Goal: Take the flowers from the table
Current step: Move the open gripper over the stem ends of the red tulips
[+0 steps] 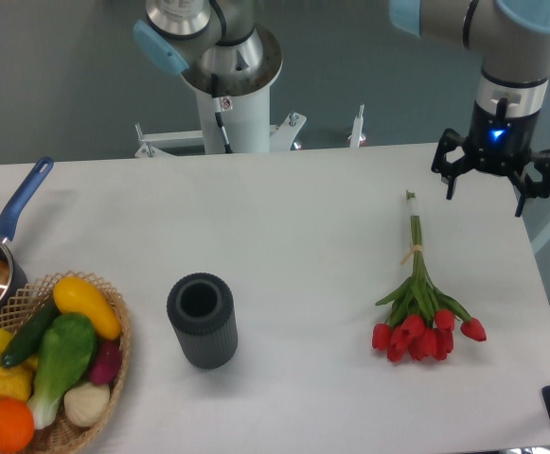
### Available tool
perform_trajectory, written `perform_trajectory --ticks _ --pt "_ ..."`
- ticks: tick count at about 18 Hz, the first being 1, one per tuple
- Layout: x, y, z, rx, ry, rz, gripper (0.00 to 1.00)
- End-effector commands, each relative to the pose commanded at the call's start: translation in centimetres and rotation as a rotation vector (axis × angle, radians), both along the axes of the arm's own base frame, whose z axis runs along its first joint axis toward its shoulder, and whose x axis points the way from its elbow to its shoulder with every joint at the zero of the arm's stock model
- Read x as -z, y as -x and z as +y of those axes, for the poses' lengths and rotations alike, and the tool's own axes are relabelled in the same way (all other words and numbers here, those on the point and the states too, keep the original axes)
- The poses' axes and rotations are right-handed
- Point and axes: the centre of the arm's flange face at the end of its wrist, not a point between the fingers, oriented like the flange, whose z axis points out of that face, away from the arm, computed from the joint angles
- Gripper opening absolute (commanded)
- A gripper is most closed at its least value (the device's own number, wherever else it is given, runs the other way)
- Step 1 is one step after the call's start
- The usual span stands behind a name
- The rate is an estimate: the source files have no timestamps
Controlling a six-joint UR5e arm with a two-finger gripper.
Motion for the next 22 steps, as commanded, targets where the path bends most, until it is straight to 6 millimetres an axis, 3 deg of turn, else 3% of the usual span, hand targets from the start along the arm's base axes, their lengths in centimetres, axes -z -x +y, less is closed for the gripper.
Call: perform_trajectory --ticks 4,10,18,22 --pt "-0.3 -0.1 -0.2 -0.029 -0.005 0.003 1.0" --pt "0.9 -1.6 -0.9 -0.103 0.021 -0.027 1.0" --pt "8.2 -4.6 -1.6 -0.203 0.055 -0.184 1.0" --pt "11.1 -4.0 -1.8 -0.211 0.069 -0.237 1.0"
